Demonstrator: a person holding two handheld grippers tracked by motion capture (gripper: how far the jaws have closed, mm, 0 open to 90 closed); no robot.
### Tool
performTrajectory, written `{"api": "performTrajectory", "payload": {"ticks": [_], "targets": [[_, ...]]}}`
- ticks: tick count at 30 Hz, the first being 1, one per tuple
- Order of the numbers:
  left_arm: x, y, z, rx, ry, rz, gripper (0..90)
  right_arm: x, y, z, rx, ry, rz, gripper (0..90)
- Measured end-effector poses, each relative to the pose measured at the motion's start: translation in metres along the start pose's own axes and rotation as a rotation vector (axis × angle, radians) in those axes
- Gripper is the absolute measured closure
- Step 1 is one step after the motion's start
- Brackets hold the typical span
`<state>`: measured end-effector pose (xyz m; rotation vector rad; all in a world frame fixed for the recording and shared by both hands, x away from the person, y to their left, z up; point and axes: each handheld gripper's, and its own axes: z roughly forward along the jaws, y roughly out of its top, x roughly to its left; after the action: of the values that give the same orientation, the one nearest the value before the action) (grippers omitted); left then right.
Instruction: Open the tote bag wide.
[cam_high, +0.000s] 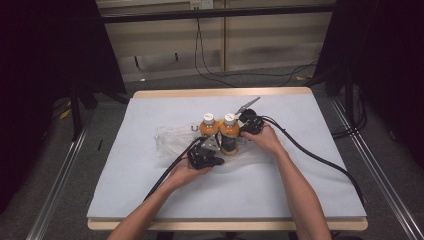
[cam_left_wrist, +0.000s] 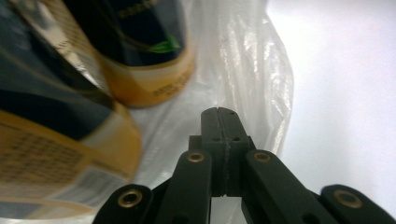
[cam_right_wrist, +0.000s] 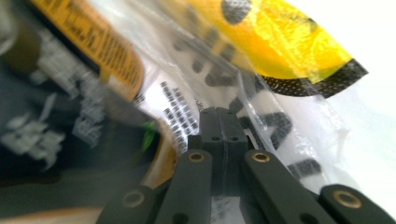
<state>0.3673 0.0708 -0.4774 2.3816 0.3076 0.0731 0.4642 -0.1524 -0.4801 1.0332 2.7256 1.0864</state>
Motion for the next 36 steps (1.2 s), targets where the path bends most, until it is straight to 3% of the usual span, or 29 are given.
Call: {"api": "performTrajectory", "payload": {"ticks": [5, 16, 20, 22, 27, 29, 36], "targets": [[-0.005, 0.0, 0.0, 0.0, -0.009, 0.01, 90.0, -0.005, 0.004, 0.002, -0.004, -0.006, 0.055, 90.0], [-0.021, -0.001, -0.003, 0.016, -0.041, 0.054, 90.0, -0.011, 0.017, 0.011, -0.015, -0.06, 0.107, 90.0], [-0.027, 0.0, -0.003, 0.027, -0.064, 0.069, 90.0, -0.008, 0.023, 0.015, -0.01, -0.133, 0.085, 90.0], [-0.031, -0.001, -0.003, 0.017, -0.055, 0.076, 90.0, -0.008, 0.025, 0.016, -0.014, -0.159, 0.083, 90.0], [-0.037, -0.002, -0.005, 0.038, -0.073, 0.086, 90.0, -0.011, 0.027, 0.019, -0.028, -0.17, 0.107, 90.0], [-0.039, -0.004, -0.004, 0.004, -0.08, 0.081, 90.0, -0.011, 0.028, 0.019, -0.025, -0.175, 0.115, 90.0], [-0.044, -0.005, -0.006, 0.018, -0.084, 0.097, 90.0, -0.014, 0.032, 0.023, -0.034, -0.185, 0.128, 90.0]]}}
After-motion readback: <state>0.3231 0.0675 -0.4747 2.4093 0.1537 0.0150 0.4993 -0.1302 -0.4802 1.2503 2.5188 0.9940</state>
